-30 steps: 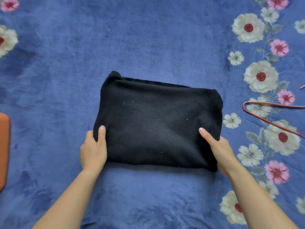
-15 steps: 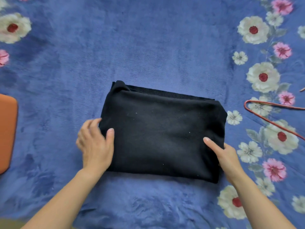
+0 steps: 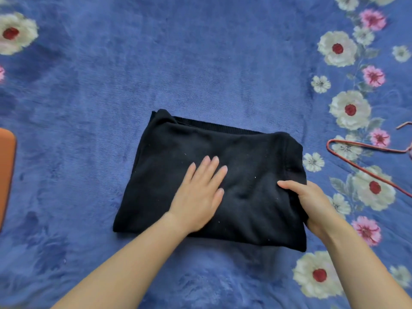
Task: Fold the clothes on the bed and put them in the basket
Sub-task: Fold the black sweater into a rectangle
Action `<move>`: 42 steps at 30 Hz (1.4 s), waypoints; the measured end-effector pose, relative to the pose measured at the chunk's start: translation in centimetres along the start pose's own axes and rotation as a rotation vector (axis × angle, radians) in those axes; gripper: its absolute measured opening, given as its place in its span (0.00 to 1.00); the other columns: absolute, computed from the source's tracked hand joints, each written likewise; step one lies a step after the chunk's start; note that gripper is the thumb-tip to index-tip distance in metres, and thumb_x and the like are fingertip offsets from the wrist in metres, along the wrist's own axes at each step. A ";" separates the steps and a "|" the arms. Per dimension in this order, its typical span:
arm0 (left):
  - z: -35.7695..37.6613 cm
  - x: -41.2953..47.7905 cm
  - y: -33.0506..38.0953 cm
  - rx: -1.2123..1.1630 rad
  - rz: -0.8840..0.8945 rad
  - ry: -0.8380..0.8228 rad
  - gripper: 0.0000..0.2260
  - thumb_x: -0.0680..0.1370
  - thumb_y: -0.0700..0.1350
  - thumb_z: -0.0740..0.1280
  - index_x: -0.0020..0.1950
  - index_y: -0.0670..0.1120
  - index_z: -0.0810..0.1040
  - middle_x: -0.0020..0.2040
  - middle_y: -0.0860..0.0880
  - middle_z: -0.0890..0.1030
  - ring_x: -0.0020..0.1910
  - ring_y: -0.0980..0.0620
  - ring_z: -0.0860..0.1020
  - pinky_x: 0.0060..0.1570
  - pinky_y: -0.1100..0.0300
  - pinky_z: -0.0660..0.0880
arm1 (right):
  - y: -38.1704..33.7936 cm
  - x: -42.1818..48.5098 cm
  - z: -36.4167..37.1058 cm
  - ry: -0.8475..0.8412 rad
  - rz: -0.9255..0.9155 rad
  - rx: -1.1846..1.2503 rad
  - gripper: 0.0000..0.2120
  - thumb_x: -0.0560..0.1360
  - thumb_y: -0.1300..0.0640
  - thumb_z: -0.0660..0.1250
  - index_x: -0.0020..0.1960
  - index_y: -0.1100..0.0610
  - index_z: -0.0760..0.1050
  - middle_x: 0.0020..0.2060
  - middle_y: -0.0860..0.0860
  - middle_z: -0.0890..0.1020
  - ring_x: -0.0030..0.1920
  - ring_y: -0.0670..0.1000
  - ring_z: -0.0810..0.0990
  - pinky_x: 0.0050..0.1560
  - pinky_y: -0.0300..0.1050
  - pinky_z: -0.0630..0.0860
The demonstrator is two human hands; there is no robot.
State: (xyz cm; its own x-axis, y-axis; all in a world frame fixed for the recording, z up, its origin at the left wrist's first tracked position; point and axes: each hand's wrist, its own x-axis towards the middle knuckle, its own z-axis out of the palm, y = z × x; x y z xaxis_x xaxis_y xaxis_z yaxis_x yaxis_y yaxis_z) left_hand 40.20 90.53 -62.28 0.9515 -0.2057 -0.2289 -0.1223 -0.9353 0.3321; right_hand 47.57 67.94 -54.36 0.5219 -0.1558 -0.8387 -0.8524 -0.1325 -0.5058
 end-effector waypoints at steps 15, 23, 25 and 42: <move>-8.7 -4.5 -10.1 -1.878 -1.007 0.010 0.29 0.82 0.62 0.49 0.50 0.44 0.84 0.52 0.47 0.83 0.44 0.53 0.85 0.38 0.61 0.78 | -2.3 -9.3 22.0 -0.483 -0.396 -0.653 0.31 0.75 0.39 0.59 0.76 0.43 0.59 0.55 0.46 0.77 0.64 0.49 0.74 0.63 0.48 0.72; -8.2 -6.6 -11.4 -1.556 -0.742 -0.176 0.18 0.75 0.42 0.72 0.64 0.50 0.76 0.56 0.50 0.83 0.58 0.48 0.81 0.60 0.49 0.76 | 3.0 -6.9 18.7 0.012 -0.843 -0.610 0.13 0.75 0.56 0.62 0.58 0.52 0.77 0.55 0.41 0.78 0.55 0.40 0.73 0.56 0.39 0.71; -7.7 -6.7 -11.1 -1.551 -0.825 -0.015 0.18 0.74 0.35 0.71 0.61 0.49 0.77 0.54 0.50 0.84 0.55 0.49 0.82 0.56 0.52 0.78 | 4.1 -5.8 17.4 0.126 -0.970 -0.781 0.28 0.73 0.45 0.62 0.71 0.52 0.68 0.70 0.45 0.68 0.70 0.45 0.63 0.70 0.42 0.59; -4.3 -9.8 -9.0 -0.926 -1.148 0.238 0.20 0.72 0.59 0.72 0.58 0.54 0.72 0.53 0.59 0.76 0.58 0.55 0.74 0.60 0.55 0.71 | 0.3 -0.6 17.8 0.196 -0.540 -0.405 0.26 0.73 0.45 0.71 0.66 0.53 0.69 0.61 0.47 0.69 0.63 0.50 0.69 0.64 0.51 0.68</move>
State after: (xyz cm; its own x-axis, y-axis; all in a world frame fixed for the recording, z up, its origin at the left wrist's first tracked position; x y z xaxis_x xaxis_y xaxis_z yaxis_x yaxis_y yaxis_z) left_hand 33.15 102.19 -59.07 0.4363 0.6320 -0.6405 0.8362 -0.0219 0.5480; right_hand 46.39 85.47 -57.60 0.8972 -0.1339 -0.4208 -0.4135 -0.5890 -0.6943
